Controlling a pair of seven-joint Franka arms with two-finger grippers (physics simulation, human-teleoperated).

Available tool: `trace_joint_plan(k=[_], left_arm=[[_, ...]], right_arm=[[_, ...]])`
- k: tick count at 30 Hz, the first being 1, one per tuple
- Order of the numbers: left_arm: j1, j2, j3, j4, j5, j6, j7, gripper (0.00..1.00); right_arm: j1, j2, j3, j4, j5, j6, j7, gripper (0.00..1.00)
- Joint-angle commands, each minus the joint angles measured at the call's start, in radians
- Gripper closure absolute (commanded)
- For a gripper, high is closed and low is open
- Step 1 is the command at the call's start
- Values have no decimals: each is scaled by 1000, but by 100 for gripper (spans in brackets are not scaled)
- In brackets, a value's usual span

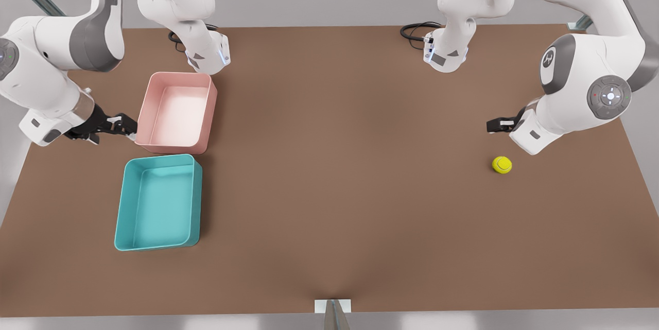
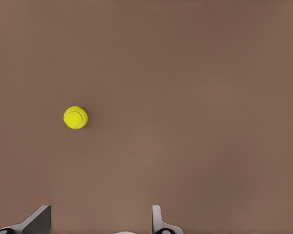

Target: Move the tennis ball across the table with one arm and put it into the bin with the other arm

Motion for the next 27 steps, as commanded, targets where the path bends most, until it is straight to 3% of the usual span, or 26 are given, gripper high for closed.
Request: trace_joint_plan(k=[1,4,6,7,10,12,14,15,18,27], left_arm=[[0,-1,0,-1,1,4,0,0],[2,10,3,-2,-1,5,1,0],[20,100,55,-4,-1,79,148,78],[54,146,60,-13,-4,180,251,79],[113,281,139,-13,2,375,1227,79],[127,291,170,-64,51,493,1724,79],[190,291,205,-171,-89,528,1767,79],[196,294,210,-306,-51,718,1859,79],[215,338,212,-337,-42,763,2235,79],[232,346,208,-470,62,941,2379,79]], right_arm=[[-49,-1,-2,0,1,6,-25,0],[-48,1,-2,0,1,4,-20,0],[-46,16,-2,-1,1,2,-19,0],[-45,19,0,2,1,-1,-11,0],[-45,21,2,2,2,-1,-8,0],[-45,24,3,2,2,-1,-8,0],[-45,24,3,2,1,-1,-11,0],[-45,24,3,2,2,-1,-13,0],[-46,25,3,2,2,-1,-16,0],[-45,53,5,17,1,-1,-11,0]])
